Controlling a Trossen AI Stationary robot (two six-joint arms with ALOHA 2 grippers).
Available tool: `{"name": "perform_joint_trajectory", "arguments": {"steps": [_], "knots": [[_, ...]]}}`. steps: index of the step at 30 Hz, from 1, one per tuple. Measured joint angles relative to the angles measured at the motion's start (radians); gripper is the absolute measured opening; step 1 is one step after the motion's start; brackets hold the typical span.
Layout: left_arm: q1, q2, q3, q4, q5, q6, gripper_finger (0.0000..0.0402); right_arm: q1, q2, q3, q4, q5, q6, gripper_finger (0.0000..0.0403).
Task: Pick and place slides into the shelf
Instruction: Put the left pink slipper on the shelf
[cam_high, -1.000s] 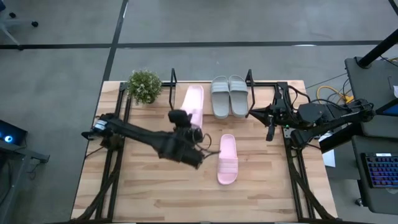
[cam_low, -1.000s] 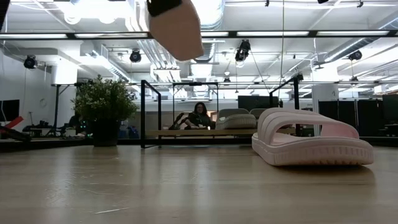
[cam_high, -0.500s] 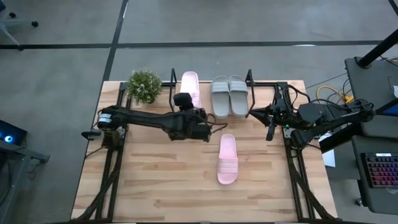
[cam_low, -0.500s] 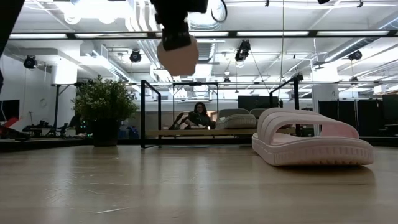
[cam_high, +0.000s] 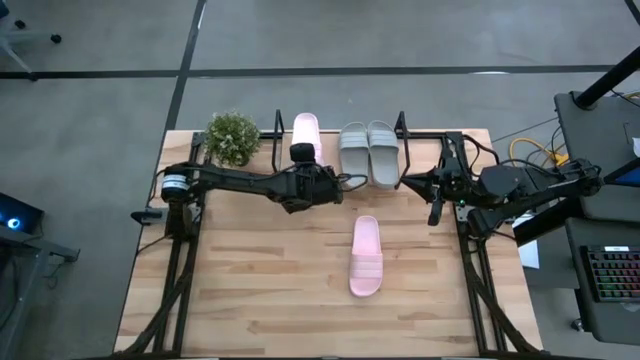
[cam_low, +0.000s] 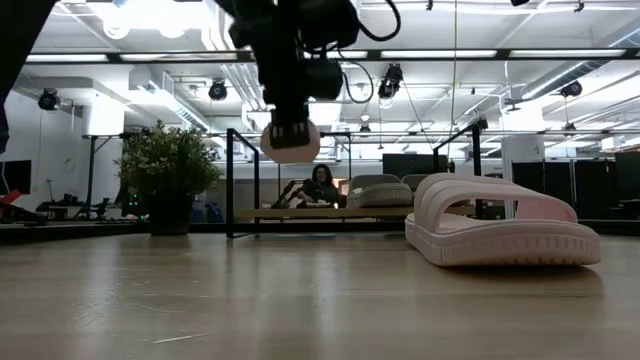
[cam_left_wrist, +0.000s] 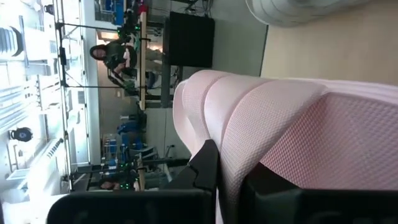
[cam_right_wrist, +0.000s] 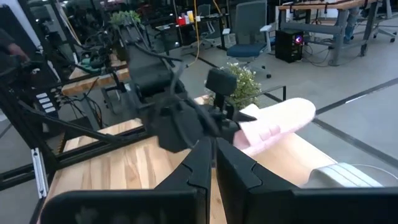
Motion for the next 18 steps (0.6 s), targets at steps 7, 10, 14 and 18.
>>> {"name": "perform_joint_trajectory", "arguments": {"steps": [7,10,14,18], "knots": [[0.052,0.000,-0.060,0.107,-0.002,0.071,0.0000,0.000,0.000,0.000,0.035,0.000,-0.003,0.0013],[0.067,0.000,-0.086,0.135,0.006,0.072,0.0000,0.000,0.000,0.000,0.038,0.000,-0.004,0.0013],[0.083,0.000,-0.108,0.180,0.044,0.073,0.0000,0.000,0.000,0.000,0.040,0.000,-0.004,0.0013],[0.086,0.000,-0.118,0.179,0.044,0.073,0.0000,0.000,0.000,0.000,0.054,0.000,-0.004,0.0013]]}}
